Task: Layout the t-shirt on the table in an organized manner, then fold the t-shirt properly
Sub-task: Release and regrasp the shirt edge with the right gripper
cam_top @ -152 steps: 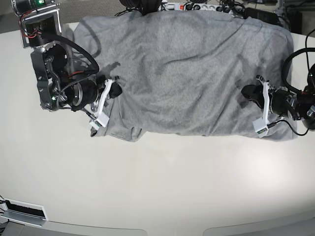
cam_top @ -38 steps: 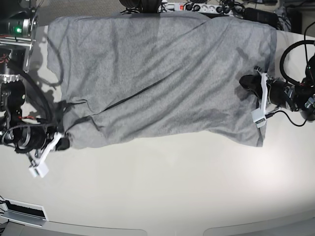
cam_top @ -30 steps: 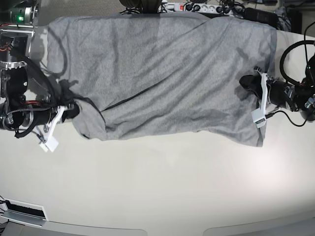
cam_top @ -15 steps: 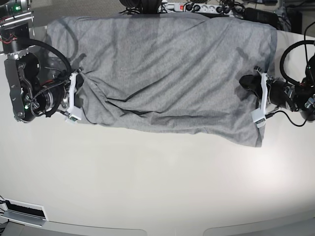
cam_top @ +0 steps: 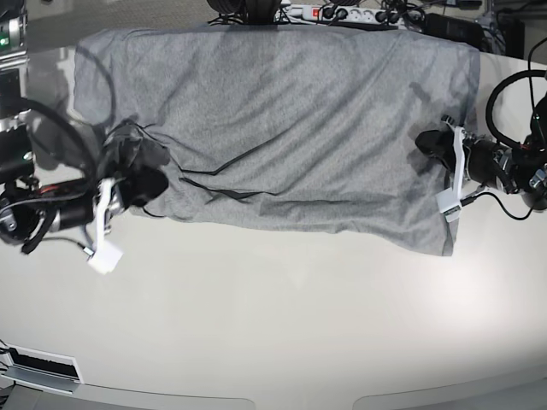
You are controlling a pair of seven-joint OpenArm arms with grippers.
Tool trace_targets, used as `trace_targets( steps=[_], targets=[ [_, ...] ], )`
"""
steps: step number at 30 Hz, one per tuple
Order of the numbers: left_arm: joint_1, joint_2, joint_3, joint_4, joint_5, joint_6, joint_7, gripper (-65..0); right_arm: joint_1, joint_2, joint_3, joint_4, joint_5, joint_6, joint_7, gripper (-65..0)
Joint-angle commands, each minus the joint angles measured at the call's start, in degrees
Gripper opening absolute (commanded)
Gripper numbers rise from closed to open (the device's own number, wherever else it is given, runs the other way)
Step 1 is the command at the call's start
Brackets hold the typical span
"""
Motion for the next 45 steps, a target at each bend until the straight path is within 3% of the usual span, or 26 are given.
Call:
trace_targets(
  steps=[1,4,6,7,12,15,18,22,26,29,35,39,42,45],
  targets=[
    [-1.11,-0.98,-0.52,0.57,-0.76,-0.30,-0.24,-65.0,1.97,1.62,0.44,0.76,2.86,0.30,0.20,-40.7],
    [-1.11,-0.98,-0.52,0.57,-0.81,-0.30,-0.24,-65.0,3.41,1.77,0.42,0.74,1.27,0.30,0.20,-40.8],
    [-1.11,-0.98,-0.52,0.57,-0.79,-0.30,-0.24,-65.0,3.41,0.72,0.42,0.74,-6.95,0.30,1.05,-40.7],
    [-1.14,-0.98,-0.52,0.57,-0.79,-0.30,-0.26,-65.0,3.28,-0.02,0.39,0.74,-12.07,0.30,4.24,-40.5],
    [-1.14,-0.98,-0.52,0.57,-0.79,-0.30,-0.26,-65.0,3.28,-4.35,0.42,0.07,-33.62,0.30,19.04,-22.5],
    [-1.11,-0.98,-0.52,0.57,-0.74,-0.30,-0.20,-65.0,3.26,-5.75,0.39,-0.24,-42.51,0.30,25.29,-22.6],
    [-1.11,-0.98,-0.52,0.57,-0.79,-0.30,-0.24,-65.0,3.04,-6.62,0.42,-0.24,-47.15,-3.04,27.96,-23.5],
    [-1.11,-0.98,-0.52,0.57,-0.94,-0.30,-0.24,-65.0,2.03,-7.56,0.35,-1.55,-52.63,-4.94,30.67,-23.5],
    [-1.11,-0.98,-0.52,0.57,-0.96,-0.30,-0.24,-65.0,1.05,-7.56,0.35,-4.33,-55.04,-6.56,34.56,-26.8],
    [-1.11,-0.98,-0.52,0.57,-0.96,-0.30,-0.24,-65.0,1.07,-7.56,0.35,-6.25,-54.95,-6.71,34.62,-37.2],
    [-1.14,-0.96,-0.52,0.57,-0.98,-0.30,-0.28,-65.0,1.33,-7.54,0.35,-7.37,-54.93,-5.90,34.47,-64.7],
    [-1.11,-0.98,-0.52,0.57,-0.96,-0.30,-0.24,-65.0,2.71,-7.52,0.37,-7.23,-51.21,-0.72,30.40,-65.0],
    [-1.11,-1.01,-0.52,0.57,-0.96,-0.30,-0.24,-65.0,3.98,-7.52,0.37,-7.23,-46.05,0.30,25.05,-63.7],
    [-1.11,-0.98,-0.52,0.57,-0.96,-0.30,-0.24,-65.0,4.00,-7.52,0.37,-7.26,-45.94,0.30,25.70,-48.8]
  ],
)
